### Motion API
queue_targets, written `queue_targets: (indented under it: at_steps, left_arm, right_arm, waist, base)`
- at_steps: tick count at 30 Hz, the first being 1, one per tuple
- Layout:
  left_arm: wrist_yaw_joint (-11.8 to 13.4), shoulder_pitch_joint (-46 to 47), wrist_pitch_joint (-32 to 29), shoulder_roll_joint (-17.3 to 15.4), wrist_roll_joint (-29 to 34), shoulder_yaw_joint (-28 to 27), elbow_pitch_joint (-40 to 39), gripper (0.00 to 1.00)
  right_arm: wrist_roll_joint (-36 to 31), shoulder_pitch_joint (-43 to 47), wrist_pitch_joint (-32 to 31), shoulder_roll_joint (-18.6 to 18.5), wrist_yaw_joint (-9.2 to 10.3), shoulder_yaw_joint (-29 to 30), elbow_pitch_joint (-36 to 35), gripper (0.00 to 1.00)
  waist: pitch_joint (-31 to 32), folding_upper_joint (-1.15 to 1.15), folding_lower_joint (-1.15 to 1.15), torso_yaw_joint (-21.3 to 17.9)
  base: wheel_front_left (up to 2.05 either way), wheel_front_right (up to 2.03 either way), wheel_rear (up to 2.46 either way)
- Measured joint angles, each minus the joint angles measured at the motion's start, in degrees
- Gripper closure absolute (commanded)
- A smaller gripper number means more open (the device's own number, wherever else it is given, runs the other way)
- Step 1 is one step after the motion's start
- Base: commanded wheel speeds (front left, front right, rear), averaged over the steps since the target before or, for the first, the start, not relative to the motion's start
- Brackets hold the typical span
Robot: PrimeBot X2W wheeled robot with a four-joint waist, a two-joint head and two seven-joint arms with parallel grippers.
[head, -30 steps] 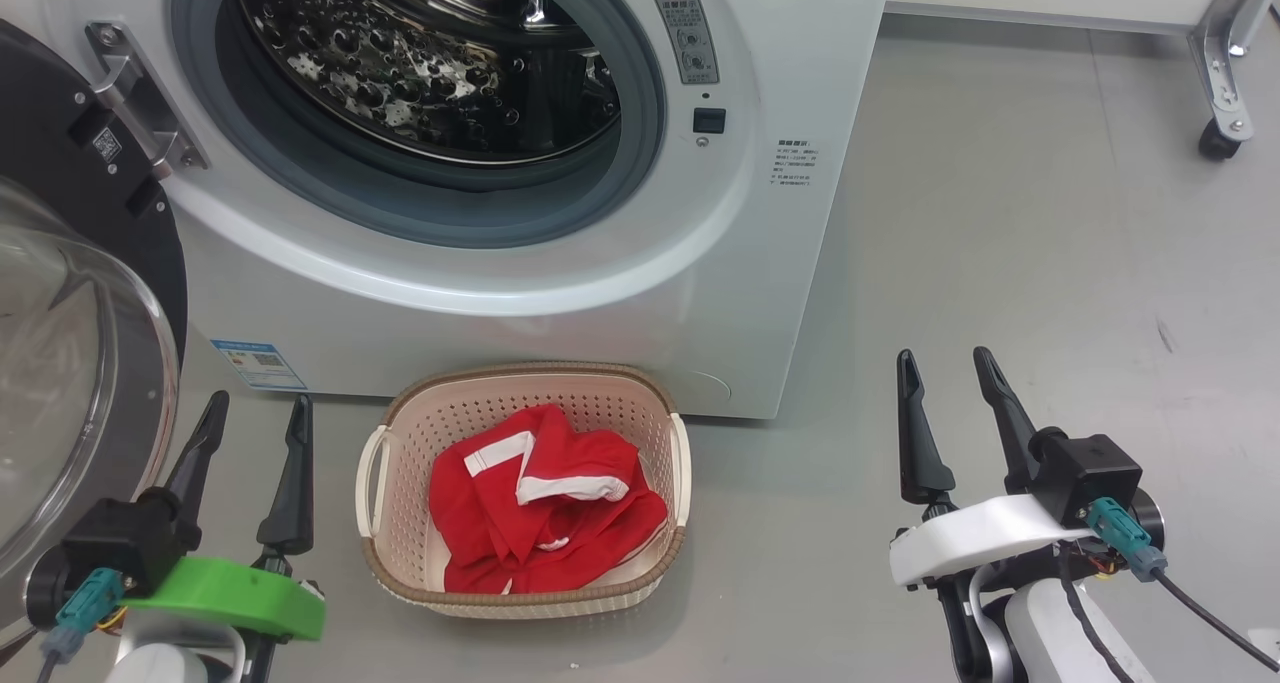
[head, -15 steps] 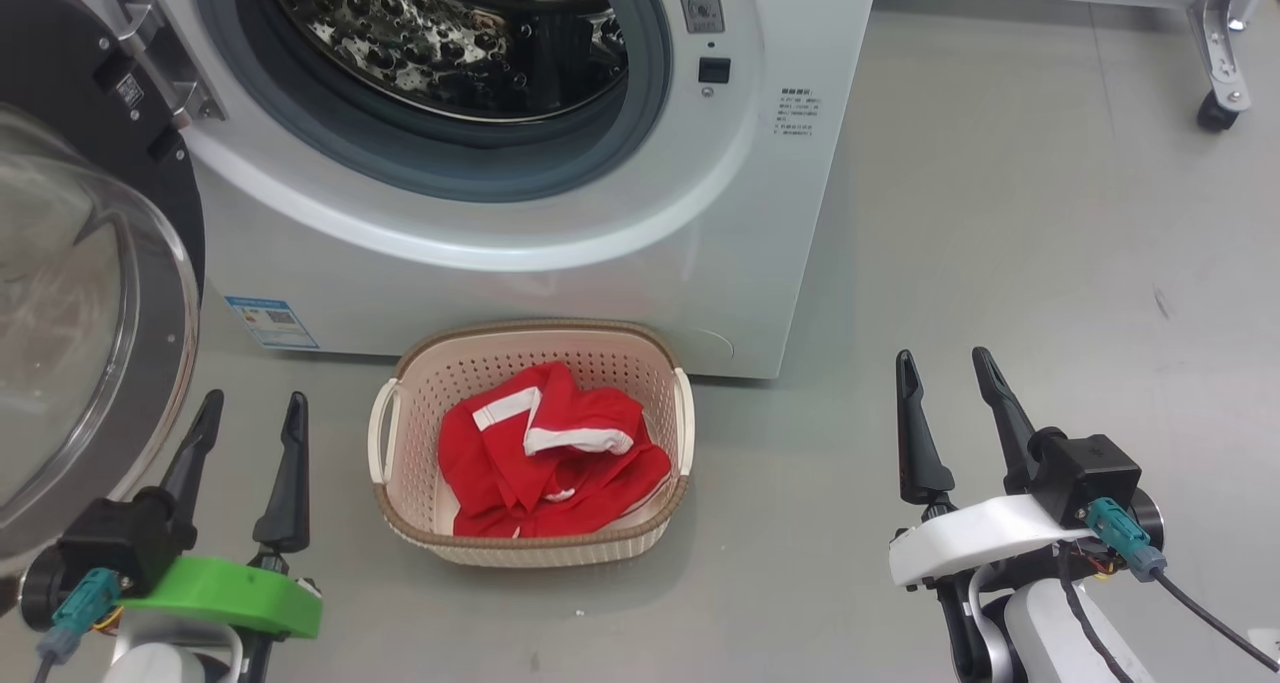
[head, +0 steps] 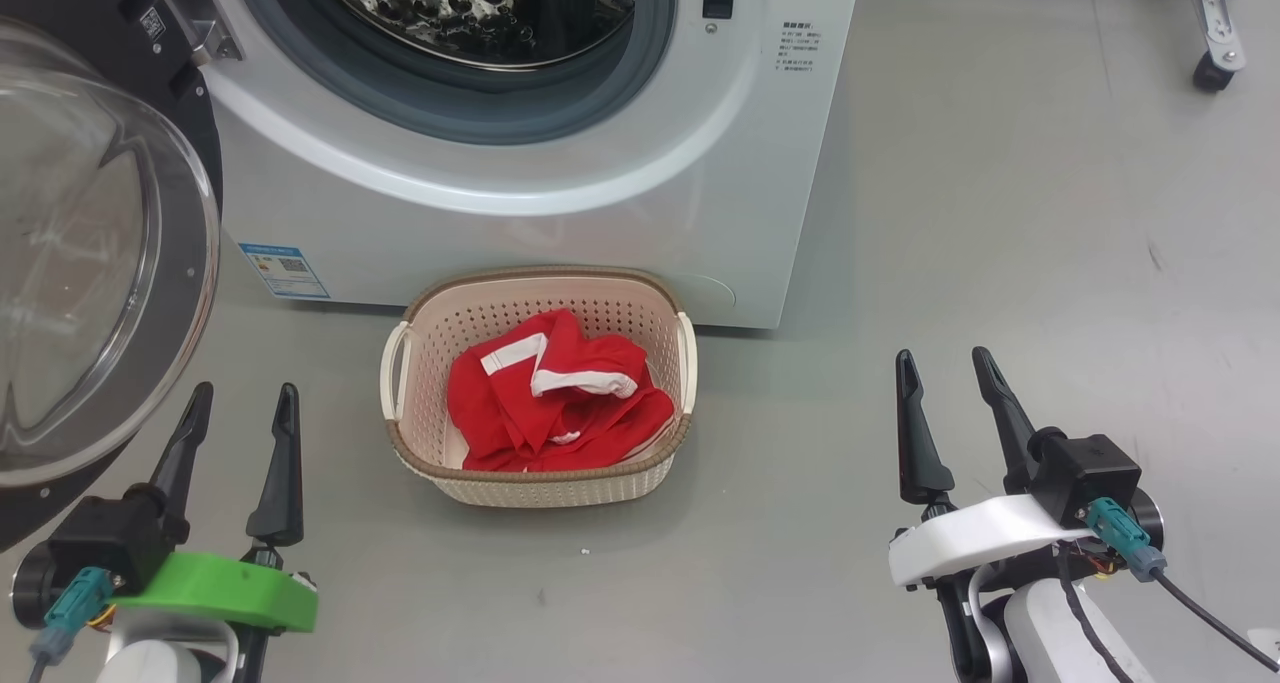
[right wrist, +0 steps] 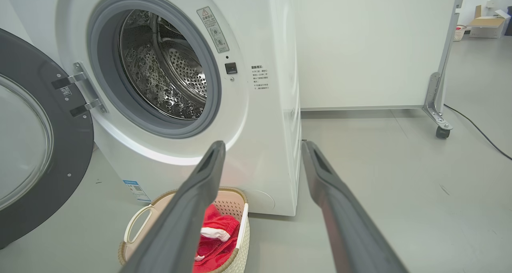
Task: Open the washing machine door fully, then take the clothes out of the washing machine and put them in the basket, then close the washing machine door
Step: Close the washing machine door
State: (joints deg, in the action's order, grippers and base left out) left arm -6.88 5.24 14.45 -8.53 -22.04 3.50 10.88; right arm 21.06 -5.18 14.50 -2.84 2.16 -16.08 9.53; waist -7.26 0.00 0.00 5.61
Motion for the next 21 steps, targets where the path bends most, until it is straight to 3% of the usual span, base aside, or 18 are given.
queue_targets:
  at_steps: [21]
  left_arm:
    - [-0.01, 0.00, 0.00, 0.66, 0.48, -1.12, -0.16, 0.00]
  right_arm:
    - [0.00, -0.01, 0.00, 0.00, 0.01, 0.00, 0.00, 0.00]
  waist:
    - [-0.14, 0.00, 0.00, 0.15]
  base:
    - [-0.27, 0.27, 0.00]
